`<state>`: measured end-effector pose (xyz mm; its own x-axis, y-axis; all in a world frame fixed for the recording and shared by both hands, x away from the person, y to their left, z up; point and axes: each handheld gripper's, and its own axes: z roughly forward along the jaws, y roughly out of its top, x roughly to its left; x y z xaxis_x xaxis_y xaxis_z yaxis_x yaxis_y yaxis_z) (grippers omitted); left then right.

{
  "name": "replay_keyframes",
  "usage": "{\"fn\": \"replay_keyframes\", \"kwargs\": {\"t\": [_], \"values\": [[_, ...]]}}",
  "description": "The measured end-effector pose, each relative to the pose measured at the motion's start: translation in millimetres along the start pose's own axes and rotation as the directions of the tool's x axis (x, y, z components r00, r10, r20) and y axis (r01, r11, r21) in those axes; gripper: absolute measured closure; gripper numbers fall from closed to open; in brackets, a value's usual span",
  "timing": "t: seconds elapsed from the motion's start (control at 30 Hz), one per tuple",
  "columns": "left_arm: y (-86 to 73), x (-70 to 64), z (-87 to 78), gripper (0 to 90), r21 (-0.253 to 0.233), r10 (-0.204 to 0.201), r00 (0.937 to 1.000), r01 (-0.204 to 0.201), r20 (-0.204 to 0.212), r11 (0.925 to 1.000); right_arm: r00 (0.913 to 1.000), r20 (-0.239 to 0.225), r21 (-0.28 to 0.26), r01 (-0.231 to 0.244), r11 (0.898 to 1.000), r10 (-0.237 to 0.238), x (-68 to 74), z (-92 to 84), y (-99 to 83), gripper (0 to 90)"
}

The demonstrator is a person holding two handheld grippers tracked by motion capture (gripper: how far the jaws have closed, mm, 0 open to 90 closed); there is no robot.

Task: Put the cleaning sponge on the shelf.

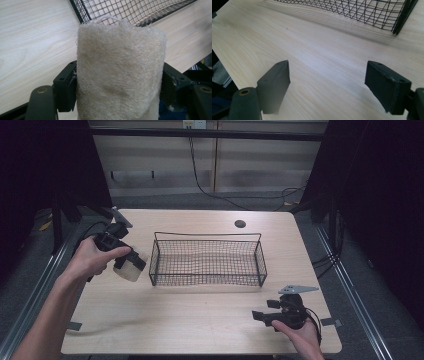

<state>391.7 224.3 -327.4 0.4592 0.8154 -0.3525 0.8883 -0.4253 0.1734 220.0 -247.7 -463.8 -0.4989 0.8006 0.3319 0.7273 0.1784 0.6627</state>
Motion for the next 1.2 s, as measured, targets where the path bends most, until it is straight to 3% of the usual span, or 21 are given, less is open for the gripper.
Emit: {"fn": "replay_keyframes", "kwargs": {"t": [0.3, 0.5, 0.67, 0.73, 0.77, 0.9, 1.03, 1.1, 1.2], "values": [[15.1, -10.8, 3.5, 27.7, -0.009, -0.062, 0.9979, 0.062, -0.017, 0.998, 1.0, 0.003, 0.002, -0.005, 1.0, 0.005, -0.3, -0.4, -0.1, 19.6], [24.2, -20.4, 6.6, 27.7, -0.019, -0.078, 0.9967, 0.078, -0.022, 0.9968, 1.0, 0.001, 0.002, -0.003, 1.0, 0.003, -0.1, -0.3, -0.1, 19.6], [31.2, -25.6, 8.7, 27.7, -0.03, -0.125, 0.9912, 0.124, -0.044, 0.9919, 1.0, 0.0, 0.0, -0.001, 1.0, 0.001, 0.0, -0.3, -0.2, 19.6], [33.0, -24.9, 9.4, 27.7, -0.029, -0.135, 0.9902, 0.134, -0.036, 0.9906, 1.0, 0.0, 0.001, -0.001, 1.0, 0.001, -0.1, -0.5, -0.2, 19.6], [36.2, -23.4, 11.8, 27.7, -0.03, -0.172, 0.9836, 0.171, -0.054, 0.9849, 1.0, 0.0, 0.001, -0.001, 1.0, 0.001, 0.0, -0.5, -0.2, 19.6], [38.5, -24.7, 14.4, 27.7, -0.029, -0.188, 0.9808, 0.187, -0.052, 0.982, 1.0, -0.002, 0.001, 0.0, 1.0, 0.0, 0.4, -0.5, -0.3, 19.7], [43.9, -27.6, 17.7, 27.7, -0.03, -0.218, 0.9741, 0.216, -0.062, 0.9759, 1.0, -0.003, 0.002, -0.001, 1.0, 0.001, 0.4, 0.1, -0.1, 19.7], [49.2, -30.8, 19.9, 27.7, -0.031, -0.246, 0.9668, 0.244, -0.069, 0.9692, 1.0, -0.002, 0.003, -0.002, 1.0, 0.002, 0.7, -0.3, -0.3, 19.7], [54.3, -35.3, 25.5, 27.7, -0.024, -0.262, 0.9617, 0.261, -0.08, 0.965, 1.0, -0.002, 0.003, -0.004, 1.0, 0.004, 0.5, -0.2, -0.3, 19.7]]}}
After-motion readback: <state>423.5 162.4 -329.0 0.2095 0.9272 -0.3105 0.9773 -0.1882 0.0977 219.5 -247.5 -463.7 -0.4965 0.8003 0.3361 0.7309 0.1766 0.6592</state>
